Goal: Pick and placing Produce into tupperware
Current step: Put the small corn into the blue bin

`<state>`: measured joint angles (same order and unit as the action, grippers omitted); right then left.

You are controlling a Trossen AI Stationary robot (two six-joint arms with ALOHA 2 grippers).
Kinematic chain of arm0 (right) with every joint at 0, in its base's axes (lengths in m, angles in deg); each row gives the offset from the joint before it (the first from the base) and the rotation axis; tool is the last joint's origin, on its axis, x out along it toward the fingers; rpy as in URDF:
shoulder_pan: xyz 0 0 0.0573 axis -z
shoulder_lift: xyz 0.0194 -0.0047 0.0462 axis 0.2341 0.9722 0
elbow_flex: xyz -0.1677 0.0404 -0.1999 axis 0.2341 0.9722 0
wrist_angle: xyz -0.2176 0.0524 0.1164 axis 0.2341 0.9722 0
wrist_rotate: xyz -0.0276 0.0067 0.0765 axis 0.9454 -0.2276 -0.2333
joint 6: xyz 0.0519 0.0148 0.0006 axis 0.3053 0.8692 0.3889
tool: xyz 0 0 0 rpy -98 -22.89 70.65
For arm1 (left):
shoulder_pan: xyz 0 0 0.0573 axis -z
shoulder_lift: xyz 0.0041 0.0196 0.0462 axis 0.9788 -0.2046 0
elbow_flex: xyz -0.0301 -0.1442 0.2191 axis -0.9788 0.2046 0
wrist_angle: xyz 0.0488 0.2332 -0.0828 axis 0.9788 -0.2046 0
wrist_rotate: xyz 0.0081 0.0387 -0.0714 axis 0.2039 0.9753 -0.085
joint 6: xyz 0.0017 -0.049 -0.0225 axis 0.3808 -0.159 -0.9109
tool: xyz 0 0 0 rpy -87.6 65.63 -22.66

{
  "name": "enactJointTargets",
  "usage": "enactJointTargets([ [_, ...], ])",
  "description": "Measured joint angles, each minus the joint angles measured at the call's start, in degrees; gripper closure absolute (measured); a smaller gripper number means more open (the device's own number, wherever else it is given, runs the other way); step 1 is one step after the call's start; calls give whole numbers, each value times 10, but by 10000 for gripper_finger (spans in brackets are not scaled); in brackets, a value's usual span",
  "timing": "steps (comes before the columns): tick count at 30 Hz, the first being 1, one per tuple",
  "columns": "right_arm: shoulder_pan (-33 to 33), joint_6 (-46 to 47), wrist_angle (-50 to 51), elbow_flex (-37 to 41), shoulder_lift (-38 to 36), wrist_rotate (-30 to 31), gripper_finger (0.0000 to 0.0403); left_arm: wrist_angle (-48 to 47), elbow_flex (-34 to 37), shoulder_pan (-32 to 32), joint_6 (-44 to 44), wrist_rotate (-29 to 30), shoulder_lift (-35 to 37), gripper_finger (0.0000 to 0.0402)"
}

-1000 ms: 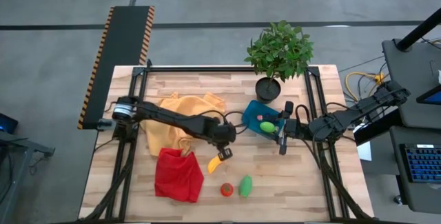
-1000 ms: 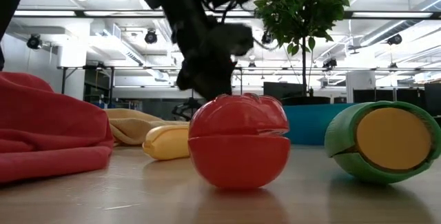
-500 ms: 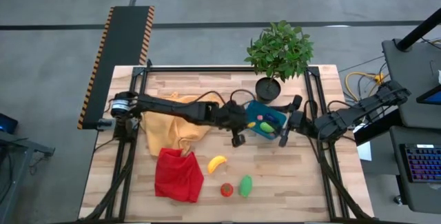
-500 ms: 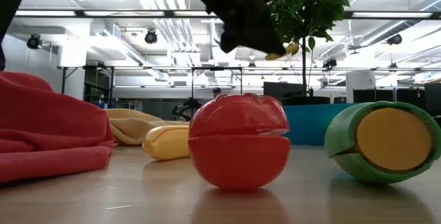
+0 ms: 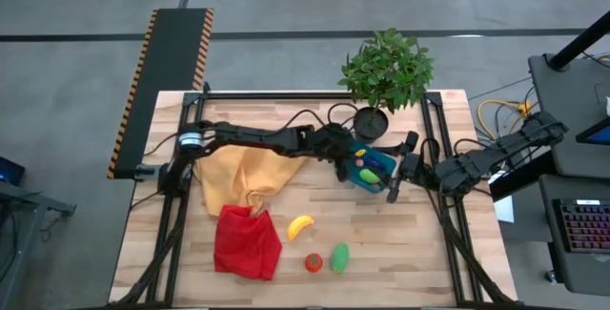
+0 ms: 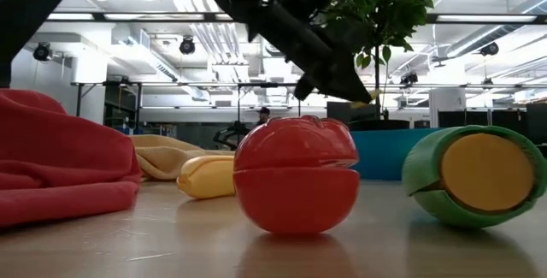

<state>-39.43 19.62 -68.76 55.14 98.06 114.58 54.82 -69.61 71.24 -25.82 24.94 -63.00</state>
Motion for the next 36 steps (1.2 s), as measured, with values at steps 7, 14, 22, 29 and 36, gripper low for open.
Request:
enactJointTargets([
  [7, 0, 0, 4, 0, 0, 0, 165, -7, -50, -2, 4, -14, -60, 400],
  [14, 0, 0, 6, 5, 0, -1, 165, -28, -48, -2, 7, -14, -58, 400],
  [22, 0, 0, 7, 7, -1, -1, 165, -56, -44, -2, 19, -13, -58, 400],
  [29, 0, 0, 7, 7, 0, -1, 165, -59, -43, -2, 20, -12, -58, 400],
  [36, 0, 0, 7, 7, 0, -1, 165, -59, -42, -1, 52, -21, -58, 361],
])
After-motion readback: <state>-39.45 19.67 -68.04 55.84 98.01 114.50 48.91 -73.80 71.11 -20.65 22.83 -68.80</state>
